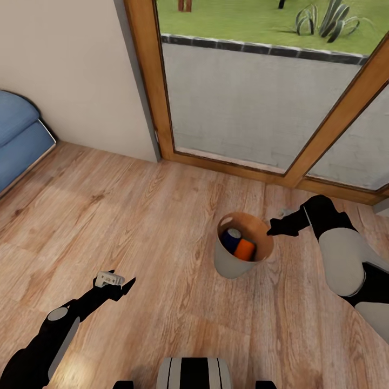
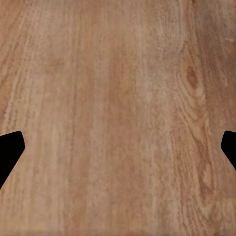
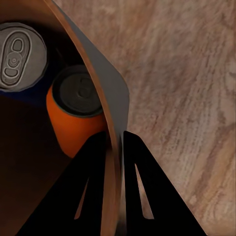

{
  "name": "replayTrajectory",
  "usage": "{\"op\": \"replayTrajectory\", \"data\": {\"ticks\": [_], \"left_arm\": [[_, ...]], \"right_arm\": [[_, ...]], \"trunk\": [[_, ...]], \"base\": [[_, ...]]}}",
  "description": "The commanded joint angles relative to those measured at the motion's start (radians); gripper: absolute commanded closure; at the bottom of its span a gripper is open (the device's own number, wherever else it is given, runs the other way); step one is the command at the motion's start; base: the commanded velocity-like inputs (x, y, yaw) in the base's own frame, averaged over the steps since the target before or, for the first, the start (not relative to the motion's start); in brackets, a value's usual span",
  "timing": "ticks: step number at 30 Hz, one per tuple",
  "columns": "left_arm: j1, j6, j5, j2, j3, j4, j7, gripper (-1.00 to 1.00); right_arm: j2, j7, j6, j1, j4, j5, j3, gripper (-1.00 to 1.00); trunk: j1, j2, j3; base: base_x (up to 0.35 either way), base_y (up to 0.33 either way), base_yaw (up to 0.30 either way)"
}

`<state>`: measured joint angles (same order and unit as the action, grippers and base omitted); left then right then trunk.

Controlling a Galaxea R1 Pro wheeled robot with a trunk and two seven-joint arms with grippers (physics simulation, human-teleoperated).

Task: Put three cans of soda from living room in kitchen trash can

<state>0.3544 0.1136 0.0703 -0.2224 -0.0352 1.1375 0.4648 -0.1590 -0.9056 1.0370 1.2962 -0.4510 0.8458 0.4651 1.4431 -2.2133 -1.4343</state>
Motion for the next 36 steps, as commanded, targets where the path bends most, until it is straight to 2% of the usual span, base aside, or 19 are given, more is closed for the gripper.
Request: {"op": "replayTrajectory", "data": {"ticks": [1,4,11,22,31,36], "left_arm": [[0.0,0.0,0.0,0.0,0.0,0.0,0.0,-1.0],[0.0,0.0,0.0,0.0,0.0,0.0,0.0,-1.0],[0.0,0.0,-0.002,0.0,0.0,-0.001,0.0,-1.0],[0.0,0.0,0.0,0.0,0.0,-0.001,0.0,-1.0],[0.0,0.0,-0.003,0.0,0.0,-0.001,0.0,-1.0],[0.0,0.0,-0.003,0.0,0.0,-0.001,0.0,-1.0]], "right_arm": [[0.0,-0.004,0.01,-0.001,0.0,-0.021,0.003,1.0],[0.0,-0.004,0.01,-0.003,-0.001,-0.02,0.003,1.0],[0.0,-0.004,0.01,-0.005,-0.002,-0.02,0.003,1.0],[0.0,-0.004,0.01,-0.006,-0.002,-0.018,0.001,1.0],[0.0,-0.003,0.01,-0.007,-0.003,-0.018,0.001,1.0],[0.001,-0.003,0.01,-0.008,-0.003,-0.018,0.001,1.0]], "trunk": [[0.0,0.0,0.0],[0.0,0.0,0.0],[0.027,-0.049,-0.022],[0.027,-0.049,-0.022],[0.061,-0.112,-0.05],[0.061,-0.112,-0.05]], "base": [[0.0,0.0,0.0],[0.0,0.0,0.0],[0.0,0.0,0.0],[0.0,0.0,0.0],[0.0,0.0,0.0],[0.0,0.0,0.0]]}}
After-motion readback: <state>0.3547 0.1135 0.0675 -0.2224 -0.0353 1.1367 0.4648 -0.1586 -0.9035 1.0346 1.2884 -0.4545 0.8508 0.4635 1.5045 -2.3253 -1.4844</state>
